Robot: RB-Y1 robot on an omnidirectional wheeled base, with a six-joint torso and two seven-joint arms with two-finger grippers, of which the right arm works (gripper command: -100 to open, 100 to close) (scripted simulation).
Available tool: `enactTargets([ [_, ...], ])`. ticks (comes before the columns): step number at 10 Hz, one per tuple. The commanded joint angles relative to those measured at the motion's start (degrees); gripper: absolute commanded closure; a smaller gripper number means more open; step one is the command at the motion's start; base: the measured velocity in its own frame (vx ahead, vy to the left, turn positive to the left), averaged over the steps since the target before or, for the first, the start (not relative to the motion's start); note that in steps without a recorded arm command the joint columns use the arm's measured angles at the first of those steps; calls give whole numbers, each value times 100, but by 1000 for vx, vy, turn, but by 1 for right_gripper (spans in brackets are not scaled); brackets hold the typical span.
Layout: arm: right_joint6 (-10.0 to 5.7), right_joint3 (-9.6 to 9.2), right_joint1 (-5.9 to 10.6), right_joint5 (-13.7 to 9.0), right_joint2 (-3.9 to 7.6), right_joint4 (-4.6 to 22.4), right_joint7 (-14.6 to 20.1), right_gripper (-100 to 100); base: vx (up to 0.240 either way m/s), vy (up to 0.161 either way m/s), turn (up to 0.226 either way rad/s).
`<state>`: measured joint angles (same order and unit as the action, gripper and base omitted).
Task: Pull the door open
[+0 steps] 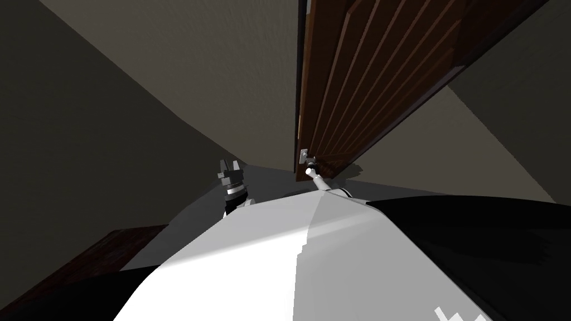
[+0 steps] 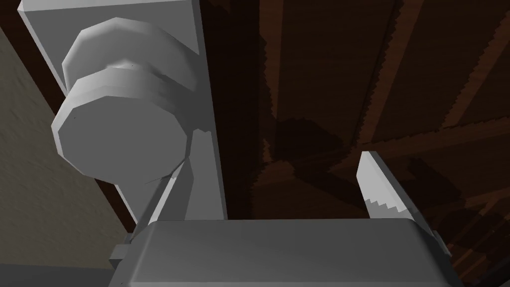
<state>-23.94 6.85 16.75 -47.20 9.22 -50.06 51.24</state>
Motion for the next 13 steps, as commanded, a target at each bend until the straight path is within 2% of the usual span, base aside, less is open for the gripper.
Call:
enactTargets([
  [1, 179, 15, 142, -22, -44, -97, -62, -100, 17, 53, -36],
  [4, 438, 141, 312, -85, -15, -67, -155, -100, 21, 43, -54],
  [5, 323, 148, 224, -77, 66, 81, -94, -100, 11, 3, -52],
  [6, 323, 148, 224, -77, 66, 81, -94, 100, 4, -9, 49],
  [11, 323, 148, 224, -77, 66, 81, -94, 100, -5, 2, 1],
  [12, 214, -55, 159, -38, 3, -20, 11, -100, -114, -74, 157],
  [13, 187, -107, 142, -28, -14, -46, 38, -100, -180, -136, 144],
])
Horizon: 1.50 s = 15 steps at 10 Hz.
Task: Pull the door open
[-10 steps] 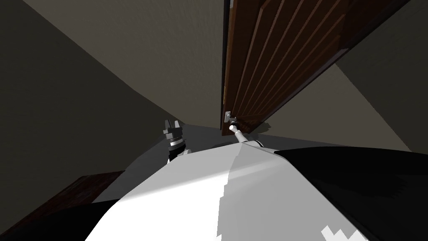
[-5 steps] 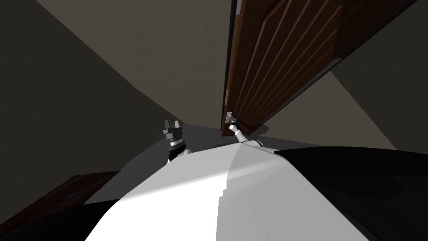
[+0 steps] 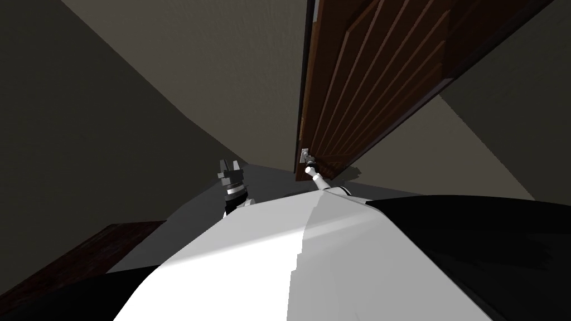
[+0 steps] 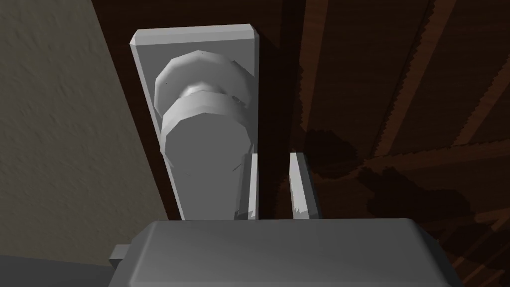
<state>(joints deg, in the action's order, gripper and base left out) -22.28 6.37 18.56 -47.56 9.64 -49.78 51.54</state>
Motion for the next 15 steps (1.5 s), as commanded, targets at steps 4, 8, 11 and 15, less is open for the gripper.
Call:
enactTargets([
  [4, -198, -468, -170, 88, -183, -278, 219, -100, -188, -89, 151],
  [8, -289, -661, -245, 125, -281, -424, 291, -100, -161, -95, 92],
  [11, -327, -607, -421, 33, 168, -419, 661, -100, 157, 43, 169],
  [15, -373, -532, -632, -86, 746, -393, 1136, -100, 184, 16, 140],
])
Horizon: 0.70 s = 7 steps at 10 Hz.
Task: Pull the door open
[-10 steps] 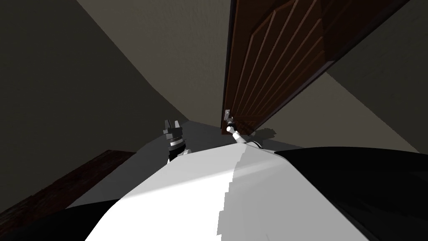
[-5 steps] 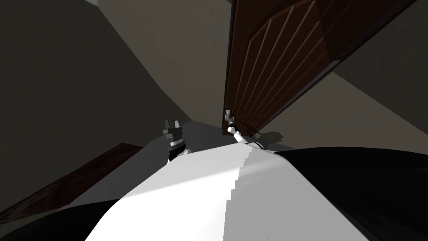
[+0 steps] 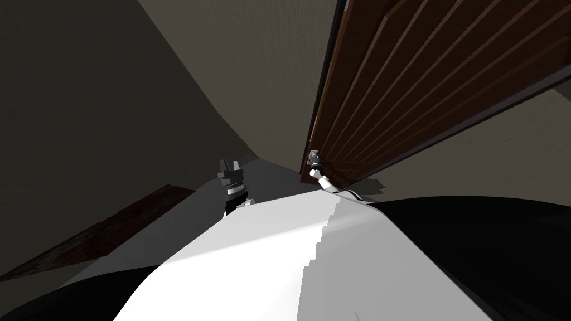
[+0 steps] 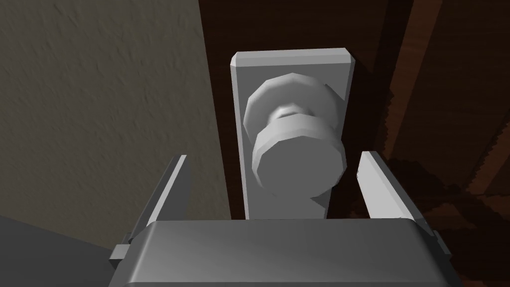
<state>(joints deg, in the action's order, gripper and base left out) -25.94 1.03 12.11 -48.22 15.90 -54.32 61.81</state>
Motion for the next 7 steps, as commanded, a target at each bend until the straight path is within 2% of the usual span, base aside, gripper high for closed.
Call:
enactTargets([
  [1, -11, 10, -7, -31, 173, 63, 154, -100, 124, -27, 76],
  [2, -17, 20, -36, -48, 254, 67, 220, -100, 108, -21, 74],
  [3, -58, -13, 22, -26, 201, 143, 197, -100, 47, -10, 13],
  [4, -58, -13, 22, -26, 201, 143, 197, 100, -7, -2, -19],
  [7, -58, -13, 22, -26, 201, 143, 197, 100, -13, -1, 1],
])
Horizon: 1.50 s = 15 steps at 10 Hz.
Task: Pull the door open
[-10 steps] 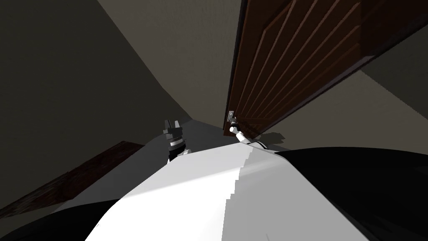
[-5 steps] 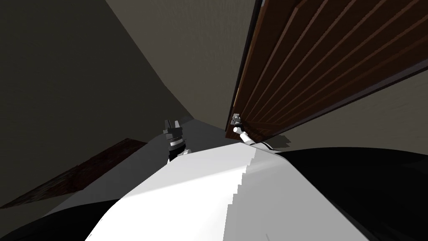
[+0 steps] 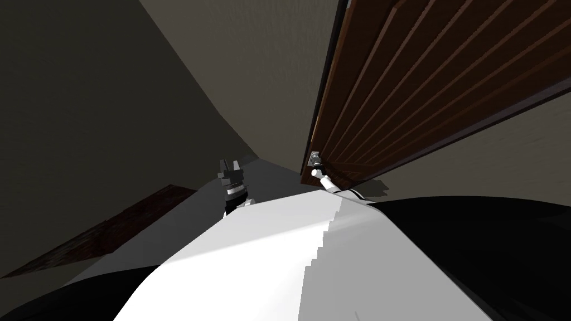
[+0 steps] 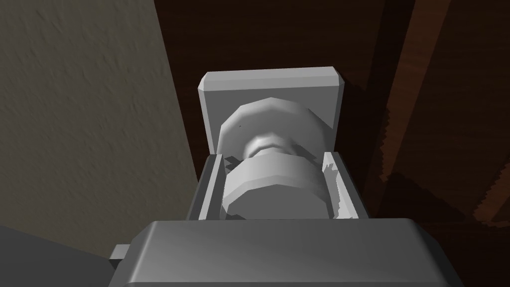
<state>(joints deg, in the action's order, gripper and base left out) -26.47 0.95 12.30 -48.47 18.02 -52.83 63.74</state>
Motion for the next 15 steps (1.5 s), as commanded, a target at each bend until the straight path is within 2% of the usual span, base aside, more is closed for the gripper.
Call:
enactTargets([
  [1, -5, -5, 3, -1, -10, -6, 3, 100, 0, 0, 0],
  [2, -5, -5, 3, -1, -10, -6, 3, 100, 0, 0, 0],
  [3, 19, -91, -33, 15, 52, -52, 84, 100, -140, -34, 126],
  [9, 99, -497, -176, 82, 290, -283, 451, 100, -263, -54, 138],
  [11, 119, -598, -211, 98, 349, -341, 543, 100, -220, -68, 111],
  [12, 124, -559, -213, 89, 325, -306, 505, 100, -96, -21, 36],
  [13, 139, -664, -256, 108, 371, -361, 582, 100, -150, -20, 103],
  [15, 135, -745, -282, 123, 419, -411, 651, 100, -183, -58, 85],
])
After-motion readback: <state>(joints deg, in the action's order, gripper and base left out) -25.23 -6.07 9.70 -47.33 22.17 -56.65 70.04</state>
